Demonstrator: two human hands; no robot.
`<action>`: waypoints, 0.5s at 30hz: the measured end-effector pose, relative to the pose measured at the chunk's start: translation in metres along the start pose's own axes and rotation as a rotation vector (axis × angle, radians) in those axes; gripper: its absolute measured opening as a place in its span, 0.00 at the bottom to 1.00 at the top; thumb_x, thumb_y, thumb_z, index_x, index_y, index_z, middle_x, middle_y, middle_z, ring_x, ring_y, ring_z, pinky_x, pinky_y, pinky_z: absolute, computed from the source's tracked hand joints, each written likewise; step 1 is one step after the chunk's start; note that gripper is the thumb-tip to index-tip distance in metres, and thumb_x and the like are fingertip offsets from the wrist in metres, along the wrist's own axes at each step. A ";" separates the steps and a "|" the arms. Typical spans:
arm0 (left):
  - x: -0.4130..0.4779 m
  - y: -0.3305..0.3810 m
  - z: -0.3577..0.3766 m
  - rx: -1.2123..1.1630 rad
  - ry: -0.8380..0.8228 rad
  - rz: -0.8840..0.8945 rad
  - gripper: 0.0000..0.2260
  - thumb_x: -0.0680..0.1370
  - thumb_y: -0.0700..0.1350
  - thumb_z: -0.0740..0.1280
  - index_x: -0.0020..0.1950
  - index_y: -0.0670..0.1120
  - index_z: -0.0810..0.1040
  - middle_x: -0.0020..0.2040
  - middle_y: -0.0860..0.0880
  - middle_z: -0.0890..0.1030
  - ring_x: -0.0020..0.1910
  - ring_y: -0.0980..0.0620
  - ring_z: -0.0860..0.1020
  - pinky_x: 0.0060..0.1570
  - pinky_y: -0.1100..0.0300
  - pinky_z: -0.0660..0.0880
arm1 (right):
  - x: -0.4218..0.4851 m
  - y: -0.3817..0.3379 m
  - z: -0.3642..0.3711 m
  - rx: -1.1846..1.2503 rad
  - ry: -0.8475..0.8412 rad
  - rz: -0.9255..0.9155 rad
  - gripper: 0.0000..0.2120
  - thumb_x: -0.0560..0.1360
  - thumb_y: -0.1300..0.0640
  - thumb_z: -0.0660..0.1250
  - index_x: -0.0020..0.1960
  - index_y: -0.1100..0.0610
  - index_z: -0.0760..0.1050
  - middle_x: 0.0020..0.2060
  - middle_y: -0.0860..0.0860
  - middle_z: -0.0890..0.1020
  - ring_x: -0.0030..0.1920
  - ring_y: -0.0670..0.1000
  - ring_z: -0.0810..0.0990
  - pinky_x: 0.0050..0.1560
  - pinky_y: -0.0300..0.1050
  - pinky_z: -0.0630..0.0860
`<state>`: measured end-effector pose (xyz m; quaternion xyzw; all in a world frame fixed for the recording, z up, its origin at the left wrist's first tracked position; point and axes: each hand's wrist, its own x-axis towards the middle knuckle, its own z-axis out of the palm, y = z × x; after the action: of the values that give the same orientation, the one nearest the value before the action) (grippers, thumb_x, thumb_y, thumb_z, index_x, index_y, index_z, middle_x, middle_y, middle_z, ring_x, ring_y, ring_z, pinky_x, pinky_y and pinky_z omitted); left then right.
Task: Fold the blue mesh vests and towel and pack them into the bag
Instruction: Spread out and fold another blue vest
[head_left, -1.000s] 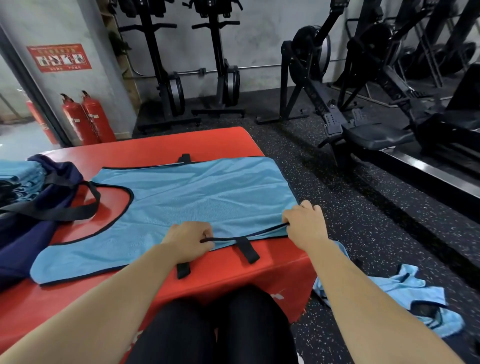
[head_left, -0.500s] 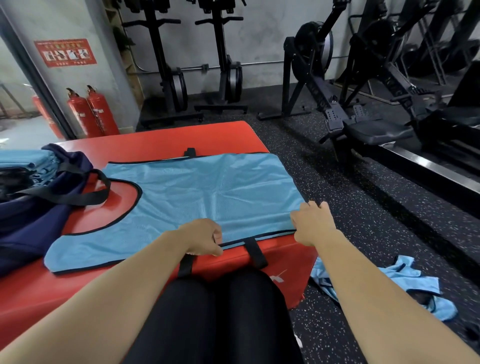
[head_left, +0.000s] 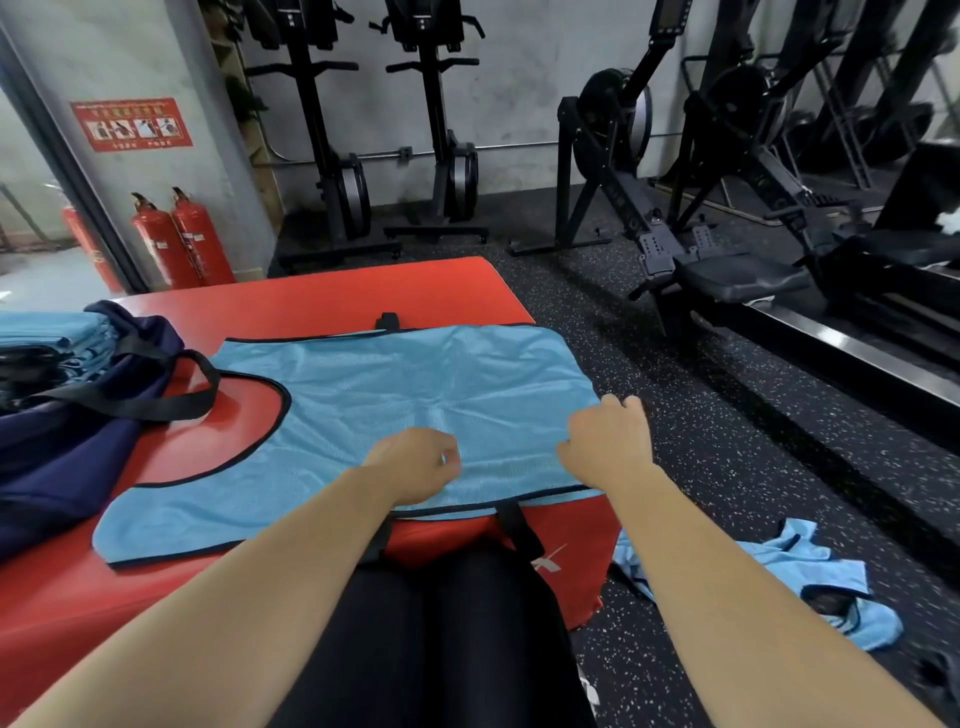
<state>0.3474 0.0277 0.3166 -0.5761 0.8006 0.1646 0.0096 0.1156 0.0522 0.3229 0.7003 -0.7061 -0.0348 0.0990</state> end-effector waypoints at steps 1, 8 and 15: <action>0.002 0.002 0.000 0.057 0.021 0.017 0.07 0.79 0.53 0.61 0.53 0.55 0.78 0.55 0.54 0.79 0.52 0.51 0.77 0.50 0.56 0.73 | 0.003 -0.006 -0.001 0.036 0.003 -0.024 0.08 0.78 0.52 0.57 0.44 0.52 0.72 0.48 0.50 0.81 0.53 0.53 0.72 0.59 0.50 0.63; 0.010 -0.012 0.012 0.194 -0.146 0.084 0.33 0.75 0.63 0.66 0.76 0.62 0.56 0.78 0.52 0.53 0.77 0.46 0.53 0.72 0.40 0.57 | 0.026 -0.032 0.015 0.199 -0.096 -0.104 0.12 0.77 0.50 0.61 0.55 0.53 0.76 0.55 0.52 0.79 0.58 0.55 0.73 0.59 0.51 0.65; 0.026 -0.016 0.002 0.207 -0.299 -0.066 0.52 0.66 0.70 0.71 0.77 0.65 0.39 0.80 0.53 0.36 0.78 0.47 0.36 0.71 0.29 0.50 | 0.057 -0.031 0.034 0.266 -0.349 -0.036 0.29 0.78 0.36 0.53 0.76 0.46 0.57 0.74 0.55 0.59 0.72 0.60 0.58 0.68 0.62 0.62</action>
<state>0.3531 -0.0001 0.3050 -0.5671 0.7836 0.1646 0.1929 0.1397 -0.0086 0.2893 0.7029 -0.6985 -0.0635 -0.1186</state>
